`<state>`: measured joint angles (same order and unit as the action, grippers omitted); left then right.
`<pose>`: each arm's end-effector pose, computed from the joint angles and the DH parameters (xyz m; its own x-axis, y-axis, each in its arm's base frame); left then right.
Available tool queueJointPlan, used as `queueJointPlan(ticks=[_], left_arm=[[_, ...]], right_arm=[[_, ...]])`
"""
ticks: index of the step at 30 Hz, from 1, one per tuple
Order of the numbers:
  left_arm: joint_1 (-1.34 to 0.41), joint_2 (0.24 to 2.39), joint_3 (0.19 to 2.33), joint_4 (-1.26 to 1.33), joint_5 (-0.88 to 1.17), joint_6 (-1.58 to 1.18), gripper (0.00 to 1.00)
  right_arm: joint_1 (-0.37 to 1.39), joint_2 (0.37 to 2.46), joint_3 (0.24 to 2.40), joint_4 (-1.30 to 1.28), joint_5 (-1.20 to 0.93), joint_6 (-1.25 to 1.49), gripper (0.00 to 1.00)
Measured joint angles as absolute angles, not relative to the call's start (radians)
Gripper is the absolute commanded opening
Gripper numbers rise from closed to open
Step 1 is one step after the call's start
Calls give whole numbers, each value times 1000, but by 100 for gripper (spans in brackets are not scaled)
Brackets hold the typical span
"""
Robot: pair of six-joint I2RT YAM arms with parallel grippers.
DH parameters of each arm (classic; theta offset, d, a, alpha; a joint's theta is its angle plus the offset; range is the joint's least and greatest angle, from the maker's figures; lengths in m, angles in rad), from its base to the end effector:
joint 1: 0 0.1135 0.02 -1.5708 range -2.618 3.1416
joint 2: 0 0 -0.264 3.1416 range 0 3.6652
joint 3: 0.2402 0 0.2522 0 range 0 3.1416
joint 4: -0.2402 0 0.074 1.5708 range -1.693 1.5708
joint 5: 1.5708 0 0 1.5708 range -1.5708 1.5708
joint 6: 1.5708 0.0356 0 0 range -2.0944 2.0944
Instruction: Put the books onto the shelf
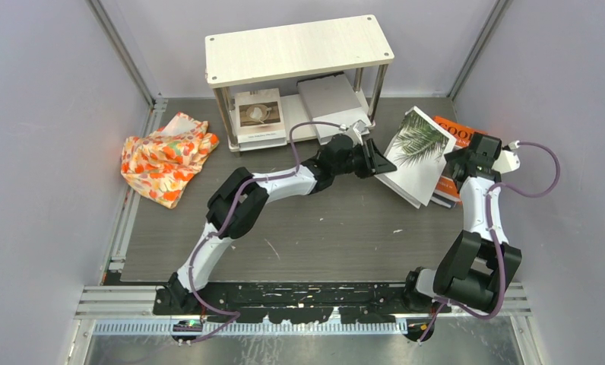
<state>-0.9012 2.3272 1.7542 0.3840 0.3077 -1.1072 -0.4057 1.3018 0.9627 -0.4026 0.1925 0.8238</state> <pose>0.3302 -0.4344 0.2028 -0.8857 -0.2546 -0.3883 0.3124 0.2920 -0.9040 0.2556 -0.1172 0.2695 -0.0424 0.8020 -0.5958 0.8067 0.3793 0.4532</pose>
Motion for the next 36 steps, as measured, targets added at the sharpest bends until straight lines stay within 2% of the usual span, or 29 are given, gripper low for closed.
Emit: queueJointPlan(ticks=[36], left_arm=[[-891, 1967, 1352, 370, 165, -1096, 36]], right_arm=[[-320, 1272, 925, -421, 247, 842, 68]])
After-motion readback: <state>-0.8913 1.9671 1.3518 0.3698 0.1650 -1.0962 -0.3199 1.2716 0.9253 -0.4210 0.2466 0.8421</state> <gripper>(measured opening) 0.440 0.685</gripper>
